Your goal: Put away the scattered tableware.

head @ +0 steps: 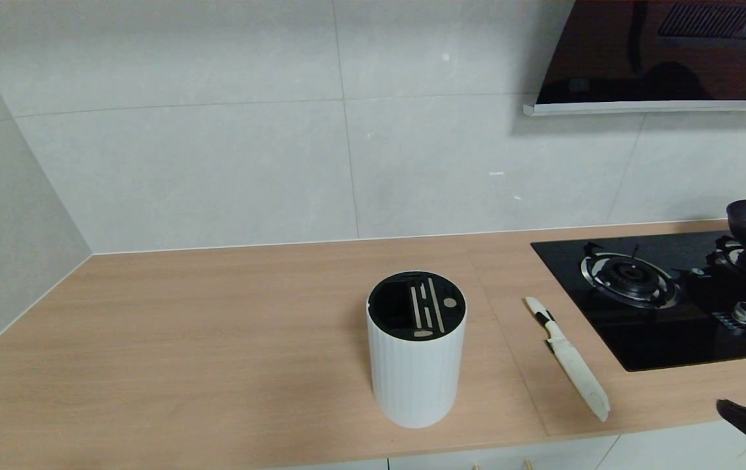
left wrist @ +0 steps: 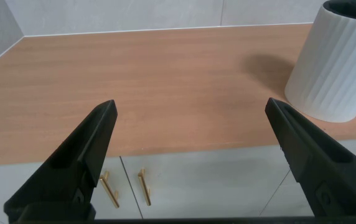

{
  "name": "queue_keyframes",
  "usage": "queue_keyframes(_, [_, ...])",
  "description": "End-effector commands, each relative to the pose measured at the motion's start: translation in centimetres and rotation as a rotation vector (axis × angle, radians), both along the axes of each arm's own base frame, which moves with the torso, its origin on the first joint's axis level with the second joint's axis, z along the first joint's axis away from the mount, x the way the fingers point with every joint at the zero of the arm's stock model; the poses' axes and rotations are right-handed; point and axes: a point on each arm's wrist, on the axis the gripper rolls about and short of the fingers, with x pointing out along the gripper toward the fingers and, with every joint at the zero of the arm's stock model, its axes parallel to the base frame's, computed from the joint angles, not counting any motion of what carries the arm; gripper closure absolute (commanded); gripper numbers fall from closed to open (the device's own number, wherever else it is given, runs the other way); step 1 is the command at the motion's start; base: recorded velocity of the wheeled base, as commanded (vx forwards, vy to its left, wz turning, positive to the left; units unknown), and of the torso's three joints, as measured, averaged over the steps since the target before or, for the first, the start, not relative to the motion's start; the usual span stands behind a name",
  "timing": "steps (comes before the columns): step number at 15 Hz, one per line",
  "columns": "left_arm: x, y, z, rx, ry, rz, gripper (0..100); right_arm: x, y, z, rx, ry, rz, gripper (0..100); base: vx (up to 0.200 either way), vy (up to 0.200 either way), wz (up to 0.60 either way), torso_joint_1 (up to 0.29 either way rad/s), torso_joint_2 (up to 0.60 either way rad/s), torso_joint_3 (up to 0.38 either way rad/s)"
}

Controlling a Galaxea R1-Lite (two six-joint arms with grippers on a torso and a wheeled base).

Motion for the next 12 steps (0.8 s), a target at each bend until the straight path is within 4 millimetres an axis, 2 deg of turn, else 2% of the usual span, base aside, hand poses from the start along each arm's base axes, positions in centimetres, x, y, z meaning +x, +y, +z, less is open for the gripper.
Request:
queue_keyframes(1, [0.0,0.0,0.0,0.0,0.0,0.001,0,8.5,2.3,-2.5,-0.045,0.183,0.045,0,0.0,0.0,0.0,0.0,0.0,0.0])
queue_keyframes(3, [0.0,0.0,0.0,0.0,0.0,-0.001,0,11.1,2.8,-3.8,-0.057,0.204,0.034,0,0.0,0.0,0.0,0.0,0.0,0.0])
queue_keyframes(4, [0.0,0.0,0.0,0.0,0.0,-0.001,0,13.5,3.2,-4.8,-0.057,0.207,0.034,0,0.0,0.0,0.0,0.0,0.0,0.0])
queue_keyframes(5, [0.0,0.0,0.0,0.0,0.0,0.001,0,14.8,3.5,-5.5,-0.059,0.213,0.033,0,0.0,0.0,0.0,0.0,0.0,0.0])
queue_keyframes(12, [0.0,0.0,0.0,0.0,0.001,0.001,0,20.0,4.5,-10.8,-0.071,0.248,0.029,0,0.0,0.0,0.0,0.0,0.0,0.0])
